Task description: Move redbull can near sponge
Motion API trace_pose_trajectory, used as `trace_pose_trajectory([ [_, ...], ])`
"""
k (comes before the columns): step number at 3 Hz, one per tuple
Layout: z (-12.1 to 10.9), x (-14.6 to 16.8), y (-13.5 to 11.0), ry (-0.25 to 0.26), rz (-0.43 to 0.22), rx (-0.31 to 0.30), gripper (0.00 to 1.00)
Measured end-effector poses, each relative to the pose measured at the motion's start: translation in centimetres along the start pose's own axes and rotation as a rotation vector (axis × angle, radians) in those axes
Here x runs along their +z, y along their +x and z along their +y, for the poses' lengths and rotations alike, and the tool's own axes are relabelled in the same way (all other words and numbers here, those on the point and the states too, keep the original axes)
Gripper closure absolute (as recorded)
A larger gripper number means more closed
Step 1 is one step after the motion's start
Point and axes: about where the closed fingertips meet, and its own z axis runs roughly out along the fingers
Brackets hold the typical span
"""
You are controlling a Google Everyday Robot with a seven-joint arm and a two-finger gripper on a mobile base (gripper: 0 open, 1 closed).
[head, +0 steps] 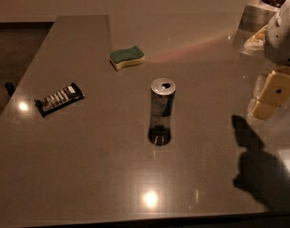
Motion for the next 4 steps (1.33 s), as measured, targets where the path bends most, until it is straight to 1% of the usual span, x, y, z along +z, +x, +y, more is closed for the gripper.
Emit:
trace_pose_trajectory([
  [1, 0.0, 0.0, 0.0, 0.000, 0.000, 0.000, 0.00],
  [2, -0.1, -0.2, -0.8, -0.028, -0.048, -0.010, 0.00],
  [3, 0.4, -0.1, -3.3, -0.074, -0.160, -0.049, 0.00],
  [4, 1.9, 0.0, -7.4, -0.118, -0.293, -0.102, 0.00],
])
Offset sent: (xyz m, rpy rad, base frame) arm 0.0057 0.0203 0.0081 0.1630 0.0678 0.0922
